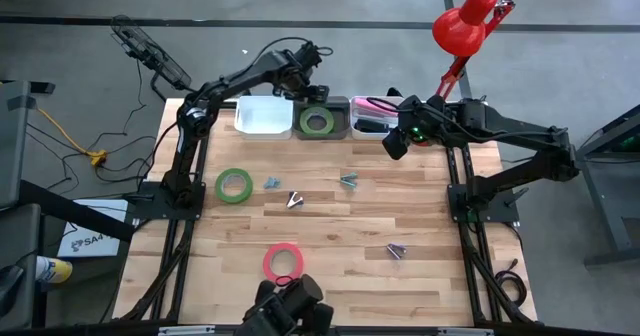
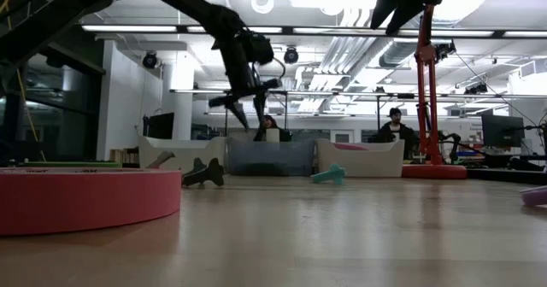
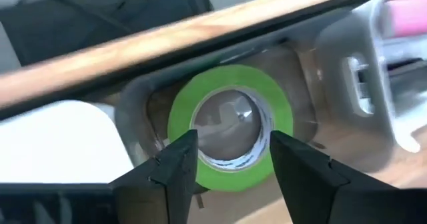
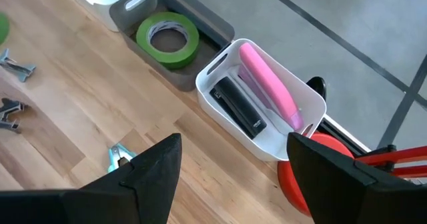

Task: Pick and place Stapler, Stapler remover, tape
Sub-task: Put the green tape into the black bin

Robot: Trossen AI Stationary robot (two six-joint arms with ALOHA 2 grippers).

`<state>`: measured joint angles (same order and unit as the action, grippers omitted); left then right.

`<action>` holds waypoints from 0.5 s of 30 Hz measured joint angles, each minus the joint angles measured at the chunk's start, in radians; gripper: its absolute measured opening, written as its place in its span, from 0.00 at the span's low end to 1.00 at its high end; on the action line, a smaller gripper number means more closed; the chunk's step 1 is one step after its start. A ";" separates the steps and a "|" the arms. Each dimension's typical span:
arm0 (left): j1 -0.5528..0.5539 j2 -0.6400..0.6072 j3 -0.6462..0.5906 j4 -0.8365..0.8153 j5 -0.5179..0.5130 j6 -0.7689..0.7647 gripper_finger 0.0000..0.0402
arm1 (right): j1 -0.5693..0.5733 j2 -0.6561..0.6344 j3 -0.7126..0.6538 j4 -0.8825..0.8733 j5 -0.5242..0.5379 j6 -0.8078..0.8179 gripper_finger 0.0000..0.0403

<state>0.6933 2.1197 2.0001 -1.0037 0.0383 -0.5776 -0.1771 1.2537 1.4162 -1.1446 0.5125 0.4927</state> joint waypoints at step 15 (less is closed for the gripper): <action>-0.018 -0.014 0.250 -0.451 -0.048 0.266 0.47 | 0.000 0.000 0.000 -0.001 -0.026 -0.003 0.65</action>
<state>0.6757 2.1060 2.2504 -1.4542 -0.0100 -0.3116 -0.1768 1.2537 1.4162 -1.1454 0.4866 0.4896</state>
